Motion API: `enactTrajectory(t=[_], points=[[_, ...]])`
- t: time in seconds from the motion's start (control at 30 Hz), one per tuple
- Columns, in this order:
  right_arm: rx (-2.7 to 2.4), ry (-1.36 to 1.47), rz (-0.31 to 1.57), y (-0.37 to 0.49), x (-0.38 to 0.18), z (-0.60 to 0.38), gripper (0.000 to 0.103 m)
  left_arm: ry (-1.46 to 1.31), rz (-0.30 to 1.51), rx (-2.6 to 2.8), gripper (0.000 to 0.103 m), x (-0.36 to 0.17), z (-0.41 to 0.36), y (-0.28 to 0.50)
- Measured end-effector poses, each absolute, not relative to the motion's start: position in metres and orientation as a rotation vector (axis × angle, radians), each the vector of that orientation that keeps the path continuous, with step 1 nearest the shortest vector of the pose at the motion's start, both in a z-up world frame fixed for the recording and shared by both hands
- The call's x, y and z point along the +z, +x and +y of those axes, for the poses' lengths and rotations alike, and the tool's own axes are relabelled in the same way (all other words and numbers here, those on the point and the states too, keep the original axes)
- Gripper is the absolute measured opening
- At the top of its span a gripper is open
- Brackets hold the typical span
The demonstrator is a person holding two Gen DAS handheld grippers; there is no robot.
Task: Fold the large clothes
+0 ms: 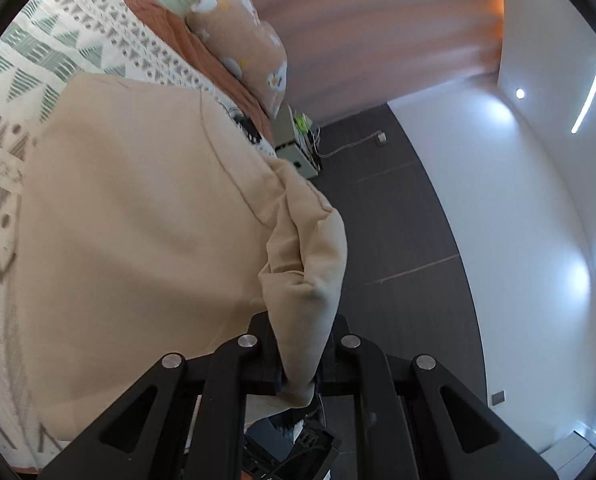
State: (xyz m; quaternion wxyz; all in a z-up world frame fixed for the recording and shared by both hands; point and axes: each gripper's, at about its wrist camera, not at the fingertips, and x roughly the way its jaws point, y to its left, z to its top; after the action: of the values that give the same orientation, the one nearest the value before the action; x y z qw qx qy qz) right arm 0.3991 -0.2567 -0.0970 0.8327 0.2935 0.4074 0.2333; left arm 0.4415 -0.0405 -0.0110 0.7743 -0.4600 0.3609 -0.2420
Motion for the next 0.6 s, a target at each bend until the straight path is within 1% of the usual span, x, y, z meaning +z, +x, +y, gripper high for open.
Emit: enactTrajectory(t=[0.27, 0.6], points=[[0.431, 0.735, 0.844, 0.386, -0.122, -0.311, 0.066, -0.988, 0.939, -0.567, 0.012, -0.062, -0.119, 0.473], [0.359, 0.824, 0.825, 0.359, -0.123, -0.368, 0.066, -0.928, 1.049, -0.638, 0.012, -0.098, -0.189, 0.465]])
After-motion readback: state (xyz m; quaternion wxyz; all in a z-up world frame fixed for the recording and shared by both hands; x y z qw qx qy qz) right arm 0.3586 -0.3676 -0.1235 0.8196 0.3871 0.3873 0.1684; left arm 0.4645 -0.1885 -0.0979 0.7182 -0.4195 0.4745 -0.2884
